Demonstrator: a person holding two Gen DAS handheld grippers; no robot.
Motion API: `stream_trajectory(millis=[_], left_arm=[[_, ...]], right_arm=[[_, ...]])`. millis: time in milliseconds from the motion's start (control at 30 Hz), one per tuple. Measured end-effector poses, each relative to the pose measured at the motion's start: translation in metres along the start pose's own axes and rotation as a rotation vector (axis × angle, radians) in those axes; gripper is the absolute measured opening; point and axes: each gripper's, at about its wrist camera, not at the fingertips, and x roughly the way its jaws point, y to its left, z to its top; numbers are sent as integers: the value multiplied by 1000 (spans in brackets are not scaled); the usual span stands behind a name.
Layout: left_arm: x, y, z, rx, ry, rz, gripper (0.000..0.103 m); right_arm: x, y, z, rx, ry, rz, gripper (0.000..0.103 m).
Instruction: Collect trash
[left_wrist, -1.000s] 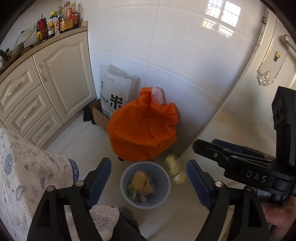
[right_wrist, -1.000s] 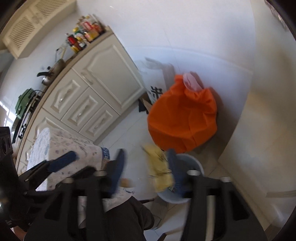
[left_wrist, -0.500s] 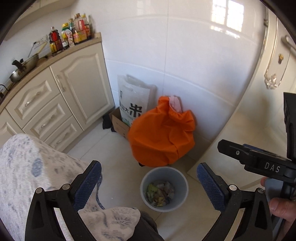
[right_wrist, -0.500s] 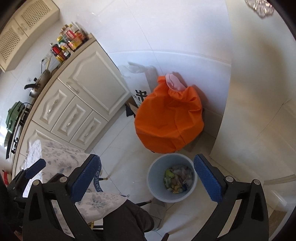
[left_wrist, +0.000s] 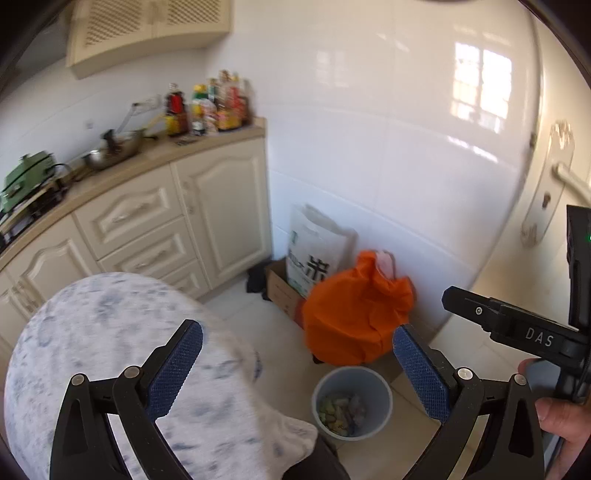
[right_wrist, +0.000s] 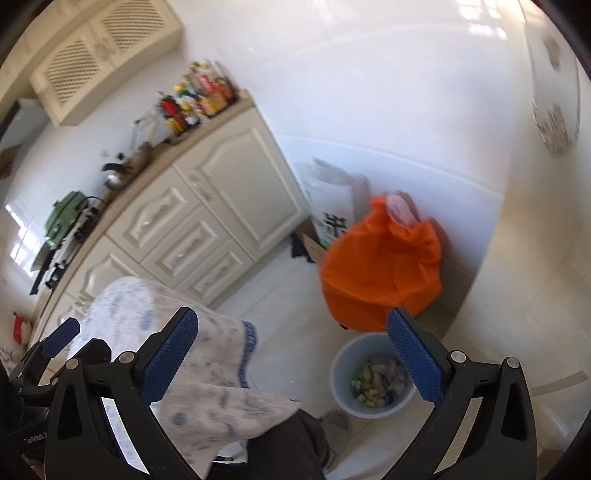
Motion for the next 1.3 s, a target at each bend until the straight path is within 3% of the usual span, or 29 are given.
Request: stream_trajectory(millis=[267, 467, 700, 967, 1100, 1300], left_arm=[[-122, 69, -30, -86, -138, 164, 102], [-209, 121, -71, -198, -223, 329, 102], [-292, 148, -119, -294, -296, 505, 102], [-355, 119, -170, -338, -350, 614, 102], [-355, 89, -179, -329, -377, 649, 102], [-365, 58, -218, -335, -410, 675, 102]], right_arm=[[-33, 104, -4, -151, -52, 106, 103], [-61, 195, -28, -298, -96, 206, 103], [-100, 272, -66, -415, -175, 273, 103], [-133, 314, -116, -525, -218, 319, 103], [-142, 317, -137, -550, -215, 338, 103], [-160, 311, -171, -600, -229, 349, 103]])
